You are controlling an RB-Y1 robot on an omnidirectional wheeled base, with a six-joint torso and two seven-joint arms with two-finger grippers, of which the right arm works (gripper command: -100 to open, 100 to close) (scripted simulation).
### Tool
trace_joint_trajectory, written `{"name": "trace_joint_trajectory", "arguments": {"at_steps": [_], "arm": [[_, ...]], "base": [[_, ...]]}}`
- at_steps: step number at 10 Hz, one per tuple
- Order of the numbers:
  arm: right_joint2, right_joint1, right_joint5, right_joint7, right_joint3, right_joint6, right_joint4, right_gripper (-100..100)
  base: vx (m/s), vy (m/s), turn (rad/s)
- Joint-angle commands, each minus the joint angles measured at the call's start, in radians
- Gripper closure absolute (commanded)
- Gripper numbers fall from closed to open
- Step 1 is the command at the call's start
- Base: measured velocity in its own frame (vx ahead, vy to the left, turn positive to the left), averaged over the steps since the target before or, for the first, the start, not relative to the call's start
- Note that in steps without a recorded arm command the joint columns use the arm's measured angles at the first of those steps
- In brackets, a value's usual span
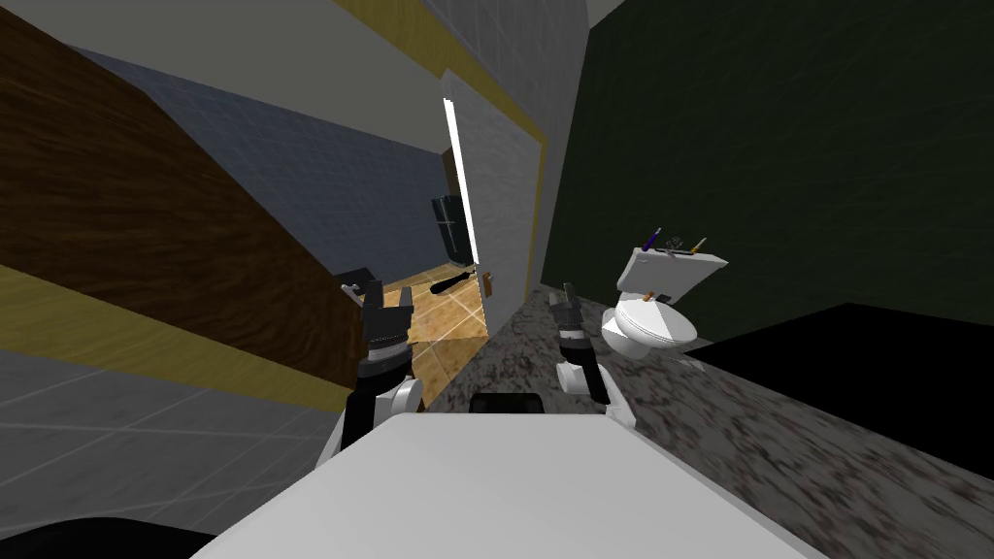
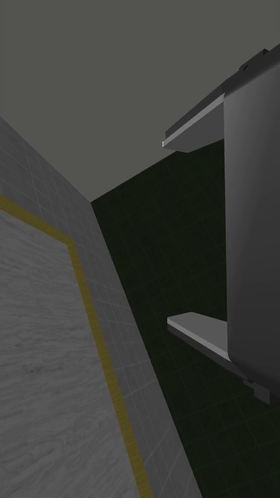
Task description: Push the door open
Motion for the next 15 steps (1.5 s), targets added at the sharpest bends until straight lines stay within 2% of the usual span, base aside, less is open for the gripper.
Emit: {"name": "trace_joint_trajectory", "arguments": {"at_steps": [1, 2, 3, 4, 7, 8, 9, 10, 11, 12, 15], "arm": [[-0.009, -0.039, 0.004, -0.016, 0.027, 0.001, 0.050, -100], [-0.009, -0.039, 0.004, -0.016, 0.027, 0.001, 0.059, -100], [-0.016, -0.067, 0.006, -0.027, 0.045, 0.000, 0.097, -100], [-0.016, -0.067, 0.006, -0.027, 0.045, 0.000, 0.101, -100], [-0.038, -0.154, 0.012, -0.063, 0.101, -0.001, 0.214, -100], [-0.038, -0.154, 0.012, -0.063, 0.101, -0.001, 0.229, -100], [-0.046, -0.184, 0.014, -0.076, 0.120, -0.001, 0.260, -100], [-0.046, -0.184, 0.014, -0.076, 0.120, -0.001, 0.273, -100], [-0.053, -0.214, 0.016, -0.088, 0.140, -0.001, 0.310, -100], [-0.053, -0.214, 0.016, -0.088, 0.140, -0.001, 0.317, -100], [-0.074, -0.307, 0.023, -0.127, 0.200, -0.002, 0.431, -100]], "base": [[0.065, -0.042, 0.044], [0.057, -0.029, 0.019], [0.061, -0.023, 0.030], [0.045, -0.016, 0.018], [0.072, -0.031, 0.042], [0.062, -0.039, 0.022], [0.060, -0.033, 0.028], [0.045, -0.021, 0.020], [0.051, -0.020, 0.033], [0.043, -0.021, 0.020], [0.075, -0.038, 0.048]]}}
